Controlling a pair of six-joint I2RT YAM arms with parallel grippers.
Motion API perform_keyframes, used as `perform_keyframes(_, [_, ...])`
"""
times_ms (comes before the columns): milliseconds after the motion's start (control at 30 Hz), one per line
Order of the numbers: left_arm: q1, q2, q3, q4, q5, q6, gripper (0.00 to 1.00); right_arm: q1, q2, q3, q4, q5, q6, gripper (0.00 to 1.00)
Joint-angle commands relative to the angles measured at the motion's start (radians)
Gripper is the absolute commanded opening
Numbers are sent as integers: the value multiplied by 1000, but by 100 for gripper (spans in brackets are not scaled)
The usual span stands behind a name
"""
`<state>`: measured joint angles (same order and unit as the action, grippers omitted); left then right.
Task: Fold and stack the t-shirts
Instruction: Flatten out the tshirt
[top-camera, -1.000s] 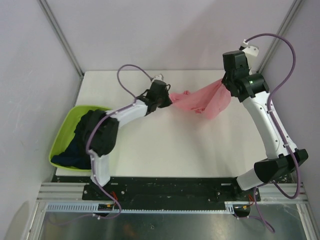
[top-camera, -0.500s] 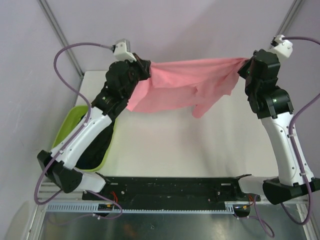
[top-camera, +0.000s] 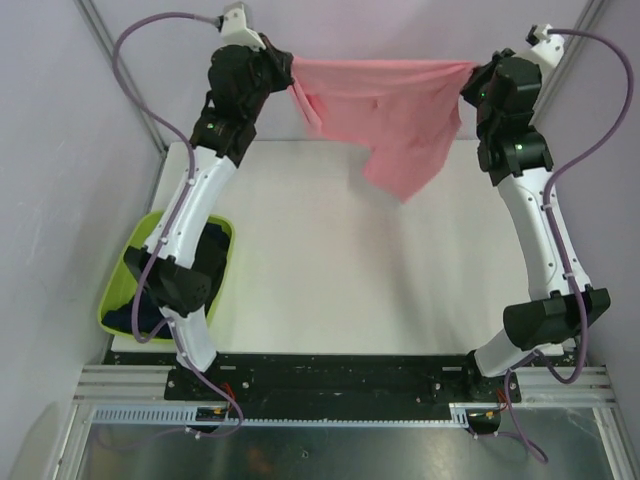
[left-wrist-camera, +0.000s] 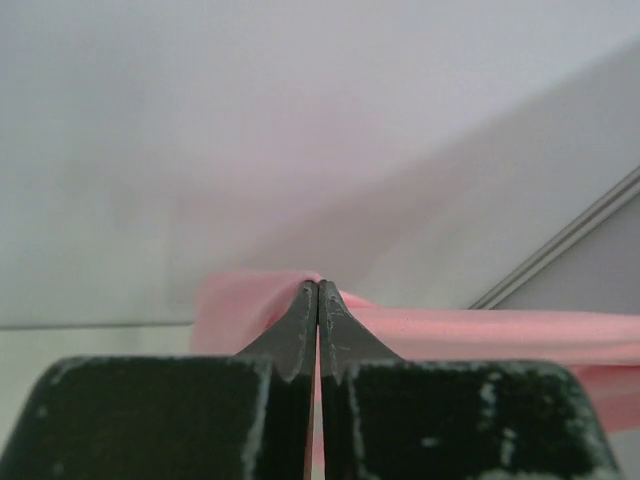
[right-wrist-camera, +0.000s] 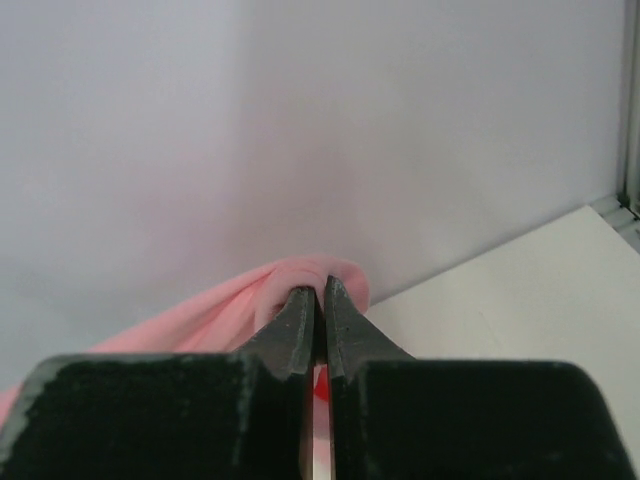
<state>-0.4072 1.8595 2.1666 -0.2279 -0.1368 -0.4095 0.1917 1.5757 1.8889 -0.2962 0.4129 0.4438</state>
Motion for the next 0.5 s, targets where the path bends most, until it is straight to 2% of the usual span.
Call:
perform_keyframes(0, [6, -104, 67, -9, 62, 18, 0, -24, -62, 125, -19, -4, 21, 0])
perform_keyframes(100, [7, -176, -35, -70, 64, 13, 0, -62, -116, 60, -135, -31, 62, 0])
perform_keyframes(200, [18, -211, -173, -133, 77, -14, 0, -126, -161, -91, -200, -122, 122, 0])
perform_keyframes(300, [32, -165, -296, -173, 139, -67, 0, -175, -123, -245, -209, -228, 154, 0])
perform_keyframes(367, [35, -98, -362, -181, 181, -88, 1, -204, -44, -317, -199, -270, 151, 0])
perform_keyframes(433, [36, -5, -412, -187, 217, -100, 21, -218, 66, -343, -213, -305, 142, 3])
perform_keyframes(467, [36, 36, -433, -190, 238, -106, 33, -224, 124, -344, -228, -322, 139, 11])
